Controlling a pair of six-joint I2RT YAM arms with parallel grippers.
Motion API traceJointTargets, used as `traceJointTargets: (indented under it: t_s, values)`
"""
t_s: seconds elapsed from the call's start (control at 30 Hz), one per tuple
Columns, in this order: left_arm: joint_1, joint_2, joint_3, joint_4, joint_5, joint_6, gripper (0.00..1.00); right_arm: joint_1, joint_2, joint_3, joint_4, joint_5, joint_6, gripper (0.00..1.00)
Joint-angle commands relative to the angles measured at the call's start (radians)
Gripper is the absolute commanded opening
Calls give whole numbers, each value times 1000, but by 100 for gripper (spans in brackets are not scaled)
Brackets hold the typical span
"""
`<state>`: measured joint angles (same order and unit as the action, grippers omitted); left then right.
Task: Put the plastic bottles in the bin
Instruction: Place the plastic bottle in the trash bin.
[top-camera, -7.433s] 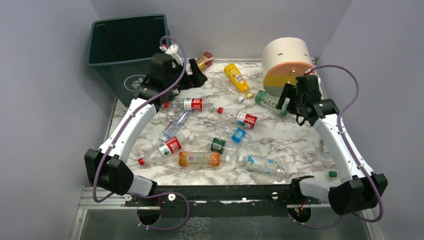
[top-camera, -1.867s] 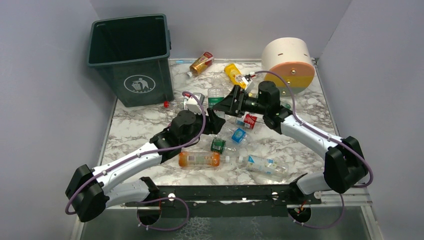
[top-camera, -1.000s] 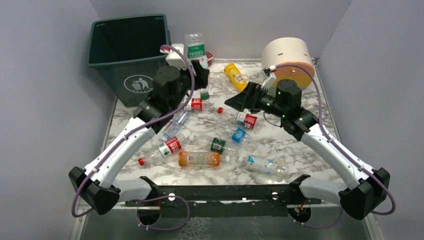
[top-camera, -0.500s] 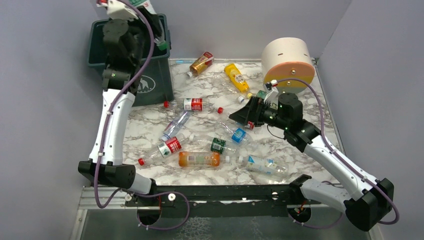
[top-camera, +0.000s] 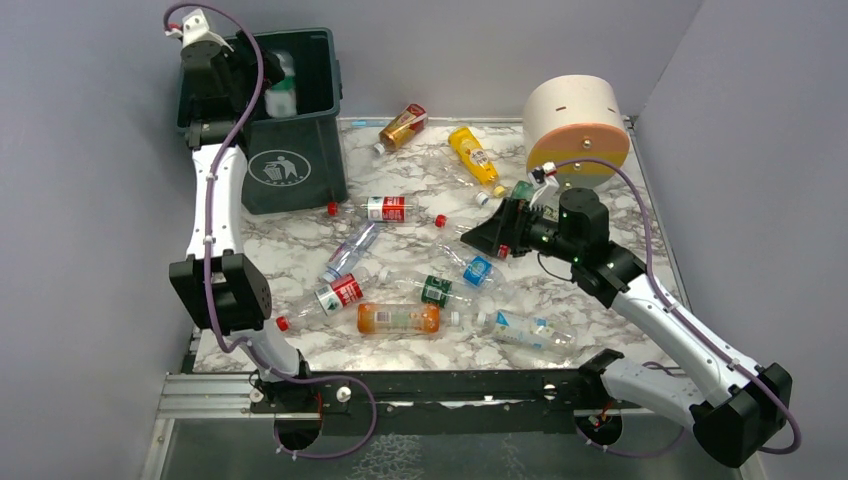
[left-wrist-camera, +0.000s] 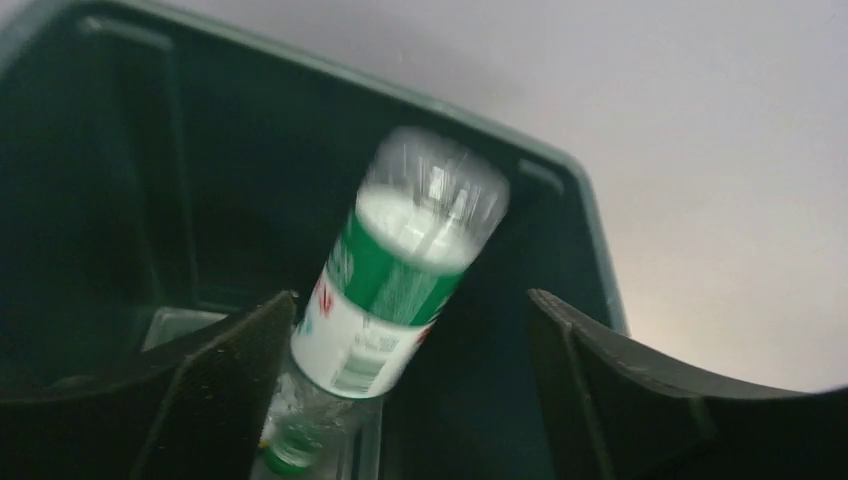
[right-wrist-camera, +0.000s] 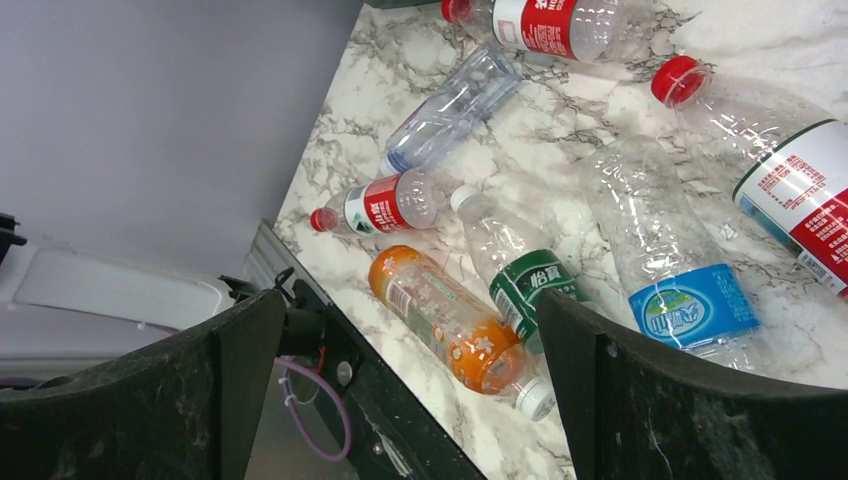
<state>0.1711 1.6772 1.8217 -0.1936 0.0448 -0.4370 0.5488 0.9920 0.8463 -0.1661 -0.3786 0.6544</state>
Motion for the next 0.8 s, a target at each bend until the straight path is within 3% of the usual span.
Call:
traceJointTargets:
  t_s: [0.0,0.3,0.43,0.57,0.77]
  values:
    - [2,18,47,-25,116,-9,95,3,2,13,-17,22,-46,100]
    - [0,-185,-23,-142,326,-24,99,4,143,106,-139,13,-258,100]
    - [-17,-331,-223,-156,468,-83,99,36,224,128,-158,-43,-353,100]
    - [-84,-503,-453,-149,474,-85,99,124,280,140,-158,-11,-419,100]
    - [-88,-681,-685,-185,573,-109,99,297,334,167,-122,8,-531,98]
